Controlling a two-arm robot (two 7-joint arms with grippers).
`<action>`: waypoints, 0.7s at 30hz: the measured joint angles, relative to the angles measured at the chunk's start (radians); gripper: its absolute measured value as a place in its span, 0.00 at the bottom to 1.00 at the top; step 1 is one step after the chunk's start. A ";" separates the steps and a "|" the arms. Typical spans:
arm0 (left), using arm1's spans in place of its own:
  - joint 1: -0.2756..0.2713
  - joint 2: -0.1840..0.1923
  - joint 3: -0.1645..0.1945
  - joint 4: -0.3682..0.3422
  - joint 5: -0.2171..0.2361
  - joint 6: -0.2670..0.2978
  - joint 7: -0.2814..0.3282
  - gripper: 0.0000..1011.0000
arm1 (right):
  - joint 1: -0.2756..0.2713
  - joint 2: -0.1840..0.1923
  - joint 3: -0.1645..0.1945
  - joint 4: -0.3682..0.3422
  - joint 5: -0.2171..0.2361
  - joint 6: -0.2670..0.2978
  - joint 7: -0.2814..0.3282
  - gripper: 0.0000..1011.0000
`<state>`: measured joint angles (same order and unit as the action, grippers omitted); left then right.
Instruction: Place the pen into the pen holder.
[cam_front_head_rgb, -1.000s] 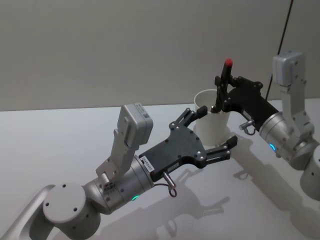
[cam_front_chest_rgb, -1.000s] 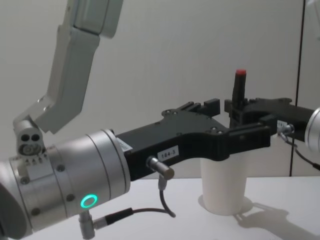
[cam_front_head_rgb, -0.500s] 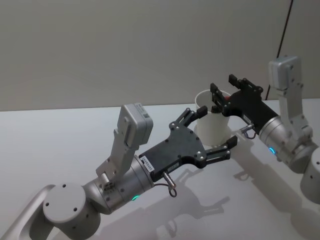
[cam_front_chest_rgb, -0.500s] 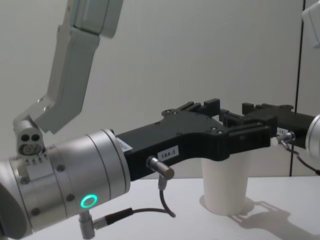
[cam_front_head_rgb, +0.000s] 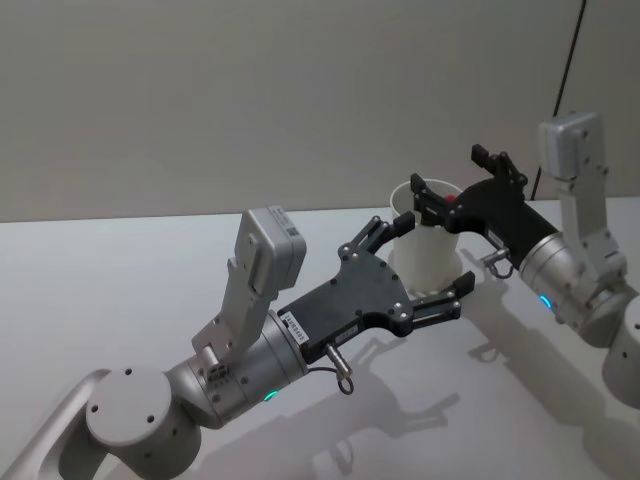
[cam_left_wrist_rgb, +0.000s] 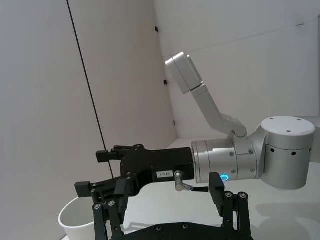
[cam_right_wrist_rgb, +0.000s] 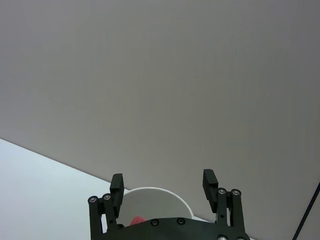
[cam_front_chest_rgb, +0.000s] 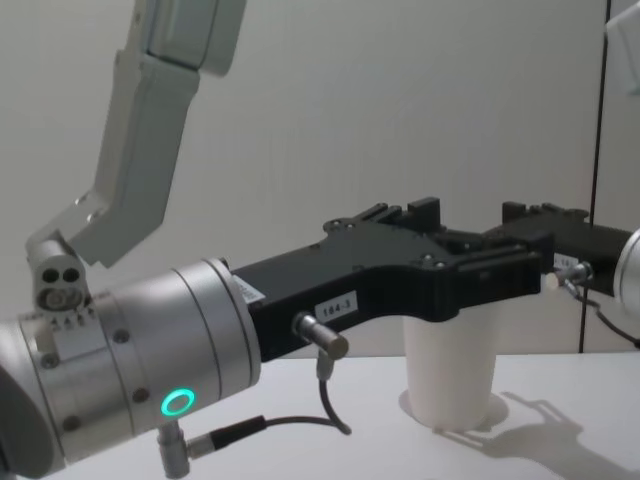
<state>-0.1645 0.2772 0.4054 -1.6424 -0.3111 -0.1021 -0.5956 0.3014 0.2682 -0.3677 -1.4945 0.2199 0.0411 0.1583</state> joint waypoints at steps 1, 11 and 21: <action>0.000 0.000 0.000 0.000 0.000 0.000 0.000 0.99 | 0.000 0.001 0.001 -0.002 0.004 0.000 0.000 0.95; 0.000 0.000 0.000 0.000 0.000 0.000 0.000 0.99 | -0.014 0.016 0.021 -0.044 0.073 -0.012 0.007 0.99; 0.000 0.000 0.000 0.000 0.000 0.000 0.000 0.99 | -0.036 0.039 0.043 -0.104 0.137 -0.010 0.002 0.99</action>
<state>-0.1646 0.2772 0.4054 -1.6424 -0.3111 -0.1021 -0.5955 0.2653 0.3074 -0.3250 -1.5982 0.3568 0.0309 0.1605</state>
